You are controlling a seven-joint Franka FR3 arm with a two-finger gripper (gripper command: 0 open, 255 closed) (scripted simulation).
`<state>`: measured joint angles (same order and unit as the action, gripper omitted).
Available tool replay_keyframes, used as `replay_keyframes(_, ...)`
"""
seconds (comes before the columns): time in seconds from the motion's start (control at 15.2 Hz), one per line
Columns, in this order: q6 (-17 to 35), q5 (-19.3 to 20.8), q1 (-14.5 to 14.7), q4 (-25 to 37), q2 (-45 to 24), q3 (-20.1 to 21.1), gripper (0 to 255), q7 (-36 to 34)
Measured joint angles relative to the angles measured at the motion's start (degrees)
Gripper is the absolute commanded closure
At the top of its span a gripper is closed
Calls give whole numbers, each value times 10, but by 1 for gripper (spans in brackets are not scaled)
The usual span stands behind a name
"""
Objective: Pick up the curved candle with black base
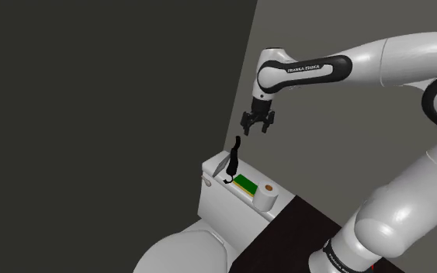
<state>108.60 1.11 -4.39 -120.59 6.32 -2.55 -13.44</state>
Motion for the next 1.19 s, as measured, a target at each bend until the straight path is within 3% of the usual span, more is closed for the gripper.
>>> replay_keyframes(0.53,33,26,-11,121,-169,-12,0,-20)
replay_keyframes(0.86,28,36,-19,230,-282,-22,0,-28)
replay_keyframes(1.19,52,37,-21,235,-313,-23,0,-31)
